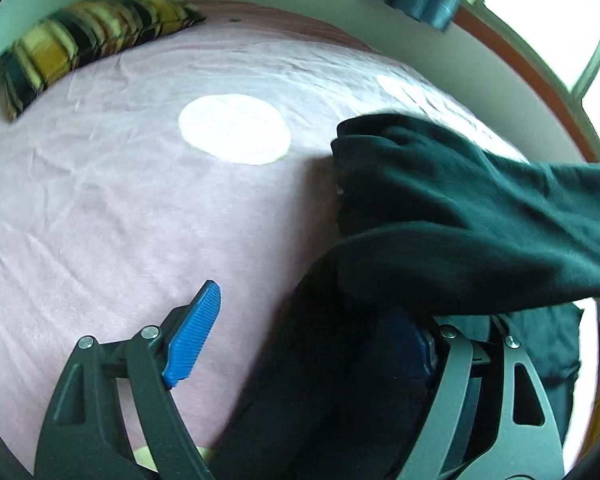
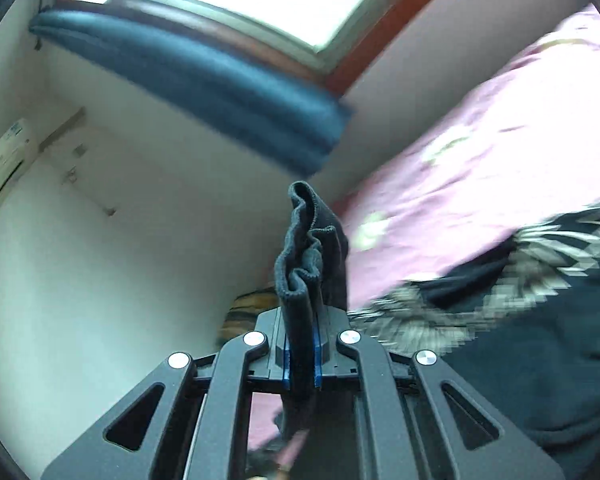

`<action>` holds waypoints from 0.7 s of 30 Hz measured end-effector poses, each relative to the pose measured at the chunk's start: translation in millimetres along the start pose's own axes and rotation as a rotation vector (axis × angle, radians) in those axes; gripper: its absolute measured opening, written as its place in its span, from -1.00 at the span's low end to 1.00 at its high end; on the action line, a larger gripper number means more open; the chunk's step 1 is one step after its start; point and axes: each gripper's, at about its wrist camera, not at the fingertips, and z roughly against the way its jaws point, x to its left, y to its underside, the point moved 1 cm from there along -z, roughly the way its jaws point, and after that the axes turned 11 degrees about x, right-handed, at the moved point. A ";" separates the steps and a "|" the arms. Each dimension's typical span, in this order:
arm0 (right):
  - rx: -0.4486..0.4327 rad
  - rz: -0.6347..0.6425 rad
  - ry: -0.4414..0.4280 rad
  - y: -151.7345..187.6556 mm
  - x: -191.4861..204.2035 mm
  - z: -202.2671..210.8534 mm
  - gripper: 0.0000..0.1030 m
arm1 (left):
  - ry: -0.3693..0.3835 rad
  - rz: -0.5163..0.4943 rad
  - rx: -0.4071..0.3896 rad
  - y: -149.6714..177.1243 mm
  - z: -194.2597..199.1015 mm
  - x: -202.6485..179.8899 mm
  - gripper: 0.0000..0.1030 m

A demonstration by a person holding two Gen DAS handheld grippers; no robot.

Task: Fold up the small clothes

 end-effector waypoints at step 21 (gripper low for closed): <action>0.130 -0.240 0.245 44.4 -177.5 20.7 -0.85 | 0.188 -0.046 0.031 33.2 30.1 -7.5 0.59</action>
